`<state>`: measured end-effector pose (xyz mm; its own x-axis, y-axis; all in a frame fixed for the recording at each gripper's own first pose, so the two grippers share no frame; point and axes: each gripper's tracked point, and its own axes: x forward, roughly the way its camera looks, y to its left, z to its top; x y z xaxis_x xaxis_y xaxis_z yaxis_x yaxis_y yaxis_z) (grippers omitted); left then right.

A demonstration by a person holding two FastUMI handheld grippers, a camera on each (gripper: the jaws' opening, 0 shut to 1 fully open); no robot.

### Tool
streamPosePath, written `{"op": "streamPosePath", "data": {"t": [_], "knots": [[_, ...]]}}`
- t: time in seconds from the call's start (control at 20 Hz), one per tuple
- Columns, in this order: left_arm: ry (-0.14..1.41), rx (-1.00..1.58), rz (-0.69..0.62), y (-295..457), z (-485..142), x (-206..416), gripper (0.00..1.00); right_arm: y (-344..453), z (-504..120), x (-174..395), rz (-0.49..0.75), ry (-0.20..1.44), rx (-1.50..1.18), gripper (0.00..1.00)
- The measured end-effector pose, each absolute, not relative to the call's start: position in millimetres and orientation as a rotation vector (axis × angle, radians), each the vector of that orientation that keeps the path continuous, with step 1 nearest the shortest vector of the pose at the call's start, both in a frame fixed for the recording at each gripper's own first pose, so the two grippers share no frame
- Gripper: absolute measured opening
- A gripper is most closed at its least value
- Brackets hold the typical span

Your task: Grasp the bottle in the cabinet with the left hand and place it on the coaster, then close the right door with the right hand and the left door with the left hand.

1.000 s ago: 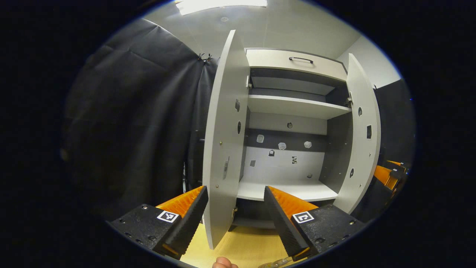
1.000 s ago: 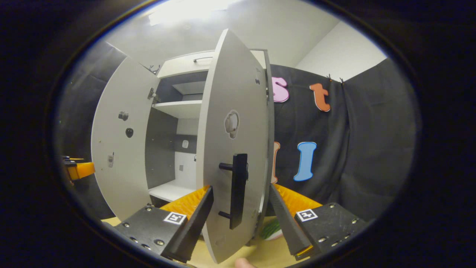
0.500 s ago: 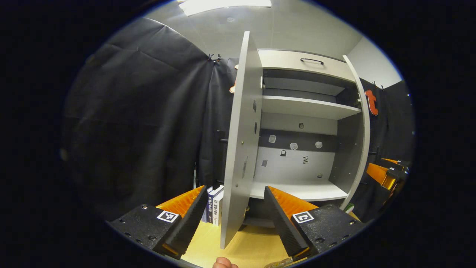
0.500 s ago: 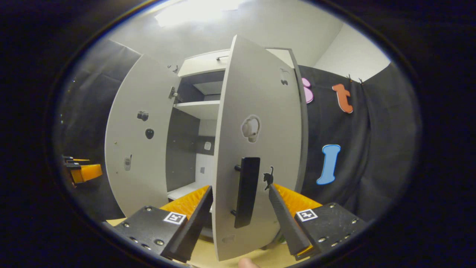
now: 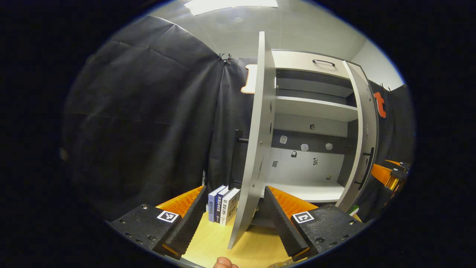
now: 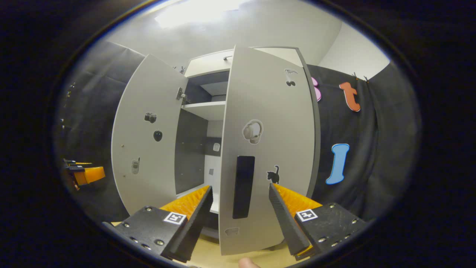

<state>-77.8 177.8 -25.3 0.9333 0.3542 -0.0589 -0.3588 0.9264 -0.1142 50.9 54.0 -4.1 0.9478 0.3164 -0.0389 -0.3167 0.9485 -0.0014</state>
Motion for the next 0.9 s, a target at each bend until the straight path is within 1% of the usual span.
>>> {"op": "streamPosePath", "data": {"t": [0.05, 0.1, 0.15, 0.2, 0.25, 0.3, 0.35, 0.55, 0.6, 0.65, 0.75, 0.8, 0.85, 0.9], "knots": [[0.039, -0.124, 0.368, 179, -26, -78, 0.95, 54, -4, 51, 0.320, 0.039, -0.009, 0.92], [0.040, -0.124, 0.370, 181, -27, -77, 0.91, 55, -5, 51, 0.319, 0.039, -0.010, 0.92], [0.039, -0.123, 0.371, 182, -28, -76, 0.95, 55, -4, 52, 0.318, 0.039, -0.011, 0.92], [0.039, -0.122, 0.373, 184, -27, -75, 0.91, 54, -5, 52, 0.316, 0.039, -0.012, 0.92], [0.038, -0.121, 0.375, 185, -28, -75, 0.95, 53, -4, 52, 0.313, 0.039, -0.011, 0.92], [0.036, -0.121, 0.376, 186, -27, -74, 0.91, 53, -5, 54, 0.310, 0.039, -0.010, 0.92], [0.036, -0.121, 0.376, 187, -28, -74, 0.95, 53, -5, 55, 0.307, 0.039, -0.008, 0.92], [0.033, -0.118, 0.386, 194, -29, -73, 0.95, 53, -4, 57, 0.298, 0.037, -0.004, 0.92], [0.031, -0.117, 0.391, 197, -29, -72, 0.91, 53, -5, 56, 0.297, 0.038, -0.005, 0.92], [0.029, -0.117, 0.396, 199, -29, -72, 0.95, 53, -5, 57, 0.295, 0.038, -0.006, 0.92], [0.028, -0.117, 0.407, 203, -30, -71, 0.95, 53, -7, 59, 0.292, 0.039, -0.008, 0.92], [0.029, -0.119, 0.410, 205, -31, -71, 0.91, 53, -6, 59, 0.290, 0.039, -0.009, 0.92], [0.030, -0.121, 0.414, 207, -30, -71, 0.91, 52, -6, 59, 0.287, 0.038, -0.008, 0.92], [0.030, -0.124, 0.417, 209, -31, -71, 0.96, 52, -6, 60, 0.283, 0.039, -0.008, 0.92]]}}
